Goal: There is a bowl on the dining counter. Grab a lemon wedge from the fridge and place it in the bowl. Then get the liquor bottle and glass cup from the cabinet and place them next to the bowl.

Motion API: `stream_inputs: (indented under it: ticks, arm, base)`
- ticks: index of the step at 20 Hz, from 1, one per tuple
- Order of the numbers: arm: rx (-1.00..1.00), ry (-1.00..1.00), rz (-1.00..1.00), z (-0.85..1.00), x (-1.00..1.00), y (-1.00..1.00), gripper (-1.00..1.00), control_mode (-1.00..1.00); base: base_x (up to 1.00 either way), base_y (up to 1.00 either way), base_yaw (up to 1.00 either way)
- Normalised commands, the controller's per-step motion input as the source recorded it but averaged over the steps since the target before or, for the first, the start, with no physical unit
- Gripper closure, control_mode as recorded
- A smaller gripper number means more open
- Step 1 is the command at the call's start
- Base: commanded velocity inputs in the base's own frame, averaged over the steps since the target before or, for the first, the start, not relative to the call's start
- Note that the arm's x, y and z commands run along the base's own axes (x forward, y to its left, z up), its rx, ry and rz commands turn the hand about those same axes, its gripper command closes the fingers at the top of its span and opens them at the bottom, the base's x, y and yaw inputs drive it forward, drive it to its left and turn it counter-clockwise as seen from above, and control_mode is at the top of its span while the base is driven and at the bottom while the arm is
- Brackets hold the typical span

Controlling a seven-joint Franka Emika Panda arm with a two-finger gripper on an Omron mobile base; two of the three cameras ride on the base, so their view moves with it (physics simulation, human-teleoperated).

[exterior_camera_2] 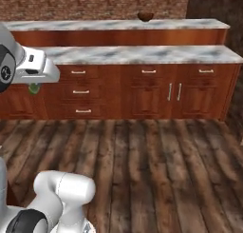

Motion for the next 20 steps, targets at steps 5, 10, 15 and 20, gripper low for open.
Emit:
stream_inputs:
  ticks: [5, 10, 15, 20]
  arm:
    - [0.0, 0.0, 0.0, 0.0, 0.0, 0.0, 1.0, 1.0]
    - [0.0, 0.0, 0.0, 0.0, 0.0, 0.0, 1.0, 1.0]
    - [0.0, 0.0, 0.0, 0.0, 0.0, 0.0, 1.0, 1.0]
    - [0.0, 0.0, 0.0, 0.0, 0.0, 0.0, 1.0, 1.0]
  base:
    - [1.0, 0.0, 0.42]
    - [1.0, 0.0, 0.45]
    - [1.0, 0.0, 0.47]
    - [1.0, 0.0, 0.48]
